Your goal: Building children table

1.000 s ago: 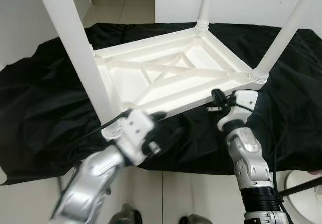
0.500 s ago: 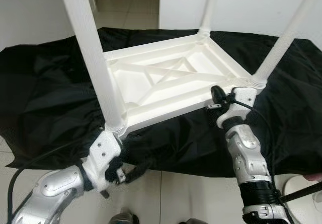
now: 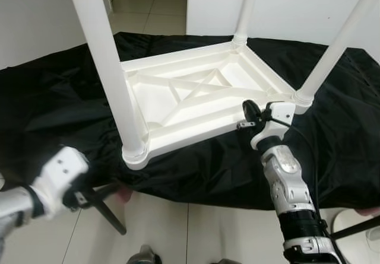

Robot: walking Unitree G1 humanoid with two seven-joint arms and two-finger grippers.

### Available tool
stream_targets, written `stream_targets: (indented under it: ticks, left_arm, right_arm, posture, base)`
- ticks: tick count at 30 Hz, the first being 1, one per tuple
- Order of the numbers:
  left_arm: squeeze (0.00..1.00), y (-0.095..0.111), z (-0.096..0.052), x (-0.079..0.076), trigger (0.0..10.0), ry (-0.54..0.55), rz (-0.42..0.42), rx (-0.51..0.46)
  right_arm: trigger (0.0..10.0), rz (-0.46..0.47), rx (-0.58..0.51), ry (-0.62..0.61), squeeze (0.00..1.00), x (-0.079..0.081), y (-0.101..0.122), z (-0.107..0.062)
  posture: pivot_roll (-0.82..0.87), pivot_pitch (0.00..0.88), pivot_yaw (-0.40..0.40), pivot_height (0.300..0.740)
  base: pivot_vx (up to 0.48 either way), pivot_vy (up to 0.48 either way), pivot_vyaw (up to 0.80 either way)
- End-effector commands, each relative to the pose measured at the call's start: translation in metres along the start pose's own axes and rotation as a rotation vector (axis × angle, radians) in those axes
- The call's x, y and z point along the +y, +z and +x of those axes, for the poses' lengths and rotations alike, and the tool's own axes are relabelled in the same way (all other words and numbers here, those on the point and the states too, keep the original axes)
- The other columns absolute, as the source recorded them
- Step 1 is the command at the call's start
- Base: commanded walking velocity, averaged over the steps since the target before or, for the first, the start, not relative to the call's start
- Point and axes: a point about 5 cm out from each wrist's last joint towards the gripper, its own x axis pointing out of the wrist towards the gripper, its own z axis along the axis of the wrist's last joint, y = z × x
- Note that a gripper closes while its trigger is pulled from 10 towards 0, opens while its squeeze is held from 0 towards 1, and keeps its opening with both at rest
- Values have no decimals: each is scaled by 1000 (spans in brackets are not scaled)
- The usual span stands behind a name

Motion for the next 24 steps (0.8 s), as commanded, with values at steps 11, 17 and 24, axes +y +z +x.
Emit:
stream_targets:
  ticks: [11,17,24]
  left_arm:
    - [0,10,2,90,10000,580,127,32]
    - [0,16,18,107,10000,664,-2,-16]
    - [0,28,47,103,10000,619,-113,-118]
  right_arm:
    - [10000,-15,1,22,0,7,-5,2]
    - [10000,-89,27,-160,0,-9,-7,5]
    - [10000,-184,135,-441,0,-42,-21,-6]
  posture:
    - [99,12,-1,740]
    - [80,24,6,740]
    - [70,24,7,740]
  base:
    - [0,0,0]
    - [0,0,0]
    - [0,0,0]
